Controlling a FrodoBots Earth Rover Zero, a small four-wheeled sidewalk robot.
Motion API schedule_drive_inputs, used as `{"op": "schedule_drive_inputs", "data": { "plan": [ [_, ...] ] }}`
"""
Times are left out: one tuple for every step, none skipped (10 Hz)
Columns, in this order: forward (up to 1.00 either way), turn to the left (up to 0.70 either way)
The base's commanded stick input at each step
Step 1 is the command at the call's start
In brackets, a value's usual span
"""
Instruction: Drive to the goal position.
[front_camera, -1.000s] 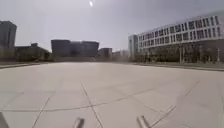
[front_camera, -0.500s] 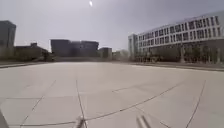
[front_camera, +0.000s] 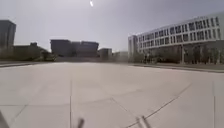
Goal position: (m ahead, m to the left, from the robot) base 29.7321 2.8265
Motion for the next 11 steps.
{"op": "schedule_drive_inputs", "data": {
  "plan": [
    [0.70,0.00],
    [0.70,0.00],
    [0.70,0.00],
    [0.70,0.00],
    [0.70,0.00],
    [0.70,0.00],
    [0.70,0.00],
    [0.70,0.00],
    [0.70,0.00],
    [0.70,0.00],
    [0.70,0.00]
  ]
}}
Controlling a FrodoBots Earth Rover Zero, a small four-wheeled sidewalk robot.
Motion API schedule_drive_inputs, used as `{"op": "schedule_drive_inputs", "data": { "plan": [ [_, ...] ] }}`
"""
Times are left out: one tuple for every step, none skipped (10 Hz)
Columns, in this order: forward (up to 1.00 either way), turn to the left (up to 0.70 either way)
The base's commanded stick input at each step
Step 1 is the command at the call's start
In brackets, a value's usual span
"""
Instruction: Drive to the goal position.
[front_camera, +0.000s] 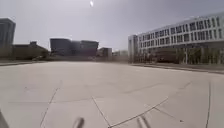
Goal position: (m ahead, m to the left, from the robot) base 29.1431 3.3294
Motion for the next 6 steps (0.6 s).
{"op": "schedule_drive_inputs", "data": {
  "plan": [
    [0.70,0.00],
    [0.70,0.00],
    [0.70,0.00],
    [0.70,0.00],
    [0.70,0.00],
    [0.70,0.00]
  ]
}}
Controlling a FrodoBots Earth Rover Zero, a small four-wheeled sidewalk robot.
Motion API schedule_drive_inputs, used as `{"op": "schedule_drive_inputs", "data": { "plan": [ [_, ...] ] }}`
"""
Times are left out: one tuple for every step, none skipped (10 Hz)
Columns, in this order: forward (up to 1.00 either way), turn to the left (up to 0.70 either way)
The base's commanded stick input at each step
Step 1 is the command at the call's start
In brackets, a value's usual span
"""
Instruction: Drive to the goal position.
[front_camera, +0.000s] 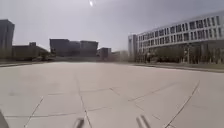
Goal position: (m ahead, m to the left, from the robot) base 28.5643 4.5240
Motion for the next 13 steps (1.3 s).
{"op": "schedule_drive_inputs", "data": {
  "plan": [
    [0.70,0.00],
    [0.70,0.00],
    [0.70,0.00],
    [0.70,0.00],
    [0.70,0.00],
    [0.70,0.00],
    [0.70,0.00],
    [0.70,0.00],
    [0.70,0.00],
    [0.70,0.00],
    [0.70,0.00],
    [0.70,0.00],
    [0.70,0.00]
  ]
}}
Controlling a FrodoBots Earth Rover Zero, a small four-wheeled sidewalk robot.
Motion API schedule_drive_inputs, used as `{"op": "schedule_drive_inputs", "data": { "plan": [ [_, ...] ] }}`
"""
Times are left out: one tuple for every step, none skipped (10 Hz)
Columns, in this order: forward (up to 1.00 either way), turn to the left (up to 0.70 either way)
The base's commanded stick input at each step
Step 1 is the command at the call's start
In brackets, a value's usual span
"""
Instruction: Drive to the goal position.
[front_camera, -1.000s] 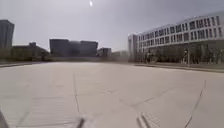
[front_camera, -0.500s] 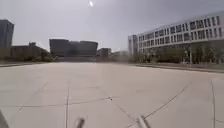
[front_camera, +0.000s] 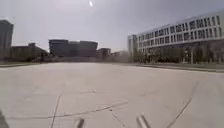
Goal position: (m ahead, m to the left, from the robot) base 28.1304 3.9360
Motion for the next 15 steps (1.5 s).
{"op": "schedule_drive_inputs", "data": {
  "plan": [
    [0.70,0.00],
    [0.70,0.00],
    [0.70,0.00],
    [0.70,0.00],
    [0.70,0.00],
    [0.70,0.00],
    [0.70,0.00],
    [0.70,0.00],
    [0.70,0.00],
    [0.70,0.00],
    [0.70,0.00],
    [0.70,0.00],
    [0.70,0.00],
    [0.70,0.00],
    [0.70,0.00]
  ]
}}
